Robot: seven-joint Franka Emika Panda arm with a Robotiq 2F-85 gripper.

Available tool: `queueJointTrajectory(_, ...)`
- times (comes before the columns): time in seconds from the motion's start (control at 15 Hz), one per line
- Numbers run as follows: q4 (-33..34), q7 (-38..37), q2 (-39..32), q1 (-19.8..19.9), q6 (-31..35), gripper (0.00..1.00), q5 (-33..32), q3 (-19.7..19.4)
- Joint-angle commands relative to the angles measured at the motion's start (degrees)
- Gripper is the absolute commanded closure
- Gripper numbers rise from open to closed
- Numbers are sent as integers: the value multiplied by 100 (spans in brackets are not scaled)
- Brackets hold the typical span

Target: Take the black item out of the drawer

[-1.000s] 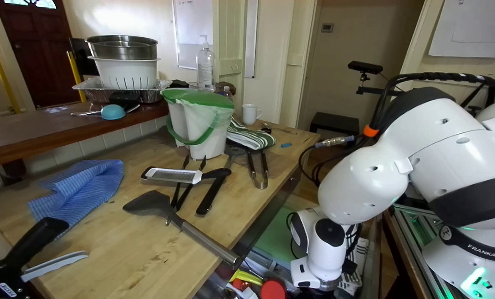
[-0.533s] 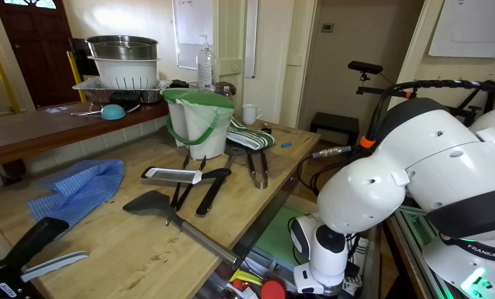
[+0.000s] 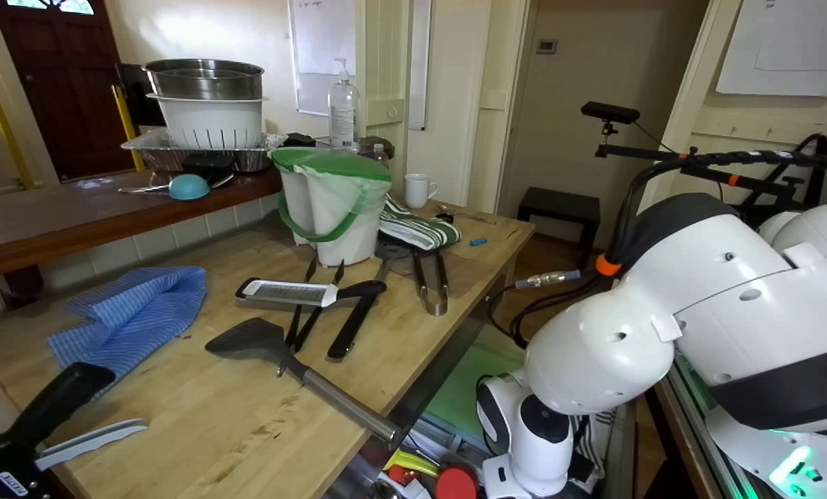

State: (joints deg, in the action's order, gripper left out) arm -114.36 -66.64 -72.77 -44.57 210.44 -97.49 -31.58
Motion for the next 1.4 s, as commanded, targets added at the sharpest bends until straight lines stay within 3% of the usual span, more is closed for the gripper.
queueJointTrajectory(0.0, 476, -623, -395, -191, 107, 26, -237, -91)
queueJointTrajectory(0.13, 573, -841, -478, -260, 141, 30, -339, -139)
queueJointTrajectory(0.33, 545, -1050, -443, -338, 173, 55, -434, -197)
queueJointTrajectory(0.6, 360, -1116, -275, -421, 269, 79, -521, -259)
queueJointTrajectory(0.93, -16, -751, 95, -409, 383, 87, -595, -270)
queueJointTrajectory(1.33, -1067, 28, 975, -425, 121, 93, -477, -388)
